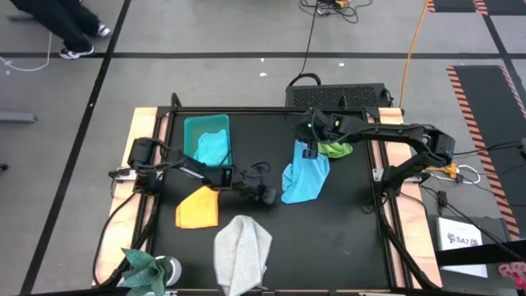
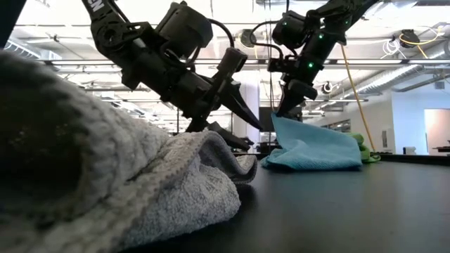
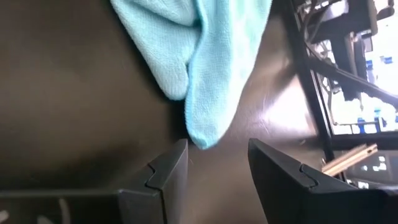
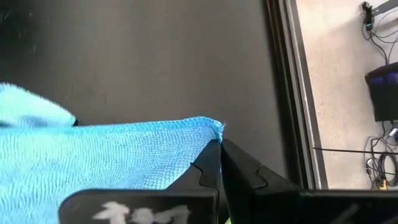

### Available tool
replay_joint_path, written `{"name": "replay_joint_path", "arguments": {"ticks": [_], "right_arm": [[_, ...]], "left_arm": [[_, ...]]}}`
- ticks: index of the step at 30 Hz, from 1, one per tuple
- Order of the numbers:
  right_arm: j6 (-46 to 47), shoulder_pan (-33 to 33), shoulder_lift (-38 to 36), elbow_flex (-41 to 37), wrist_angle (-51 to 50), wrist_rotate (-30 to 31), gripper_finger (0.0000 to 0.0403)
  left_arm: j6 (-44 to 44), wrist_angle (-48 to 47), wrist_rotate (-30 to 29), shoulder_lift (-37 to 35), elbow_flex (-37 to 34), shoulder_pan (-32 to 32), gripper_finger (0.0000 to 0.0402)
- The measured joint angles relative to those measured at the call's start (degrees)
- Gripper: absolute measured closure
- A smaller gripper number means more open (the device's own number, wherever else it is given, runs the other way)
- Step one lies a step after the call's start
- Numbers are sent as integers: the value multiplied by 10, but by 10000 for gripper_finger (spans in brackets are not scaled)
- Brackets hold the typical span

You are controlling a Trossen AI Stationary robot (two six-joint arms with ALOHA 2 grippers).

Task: Fold microfiber towels
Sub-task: Fold the blue microfiber towel

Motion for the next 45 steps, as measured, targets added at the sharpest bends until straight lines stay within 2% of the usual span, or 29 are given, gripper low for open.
{"name": "replay_joint_path", "arguments": {"ticks": [7,19,27,32,39,45], "right_arm": [[10,5,0,0,42,-1,403],[9,4,0,0,45,0,403],[10,5,0,0,48,0,403],[11,5,0,0,48,0,403],[11,5,0,0,45,0,403],[9,5,0,0,44,-1,403]], "left_arm": [[4,-6,1,0,0,4,229],[-7,-13,4,13,1,0,229],[17,-16,14,53,52,2,229],[30,-16,42,84,92,1,229],[42,-83,85,73,105,19,229],[47,-138,88,41,106,45,229]]}}
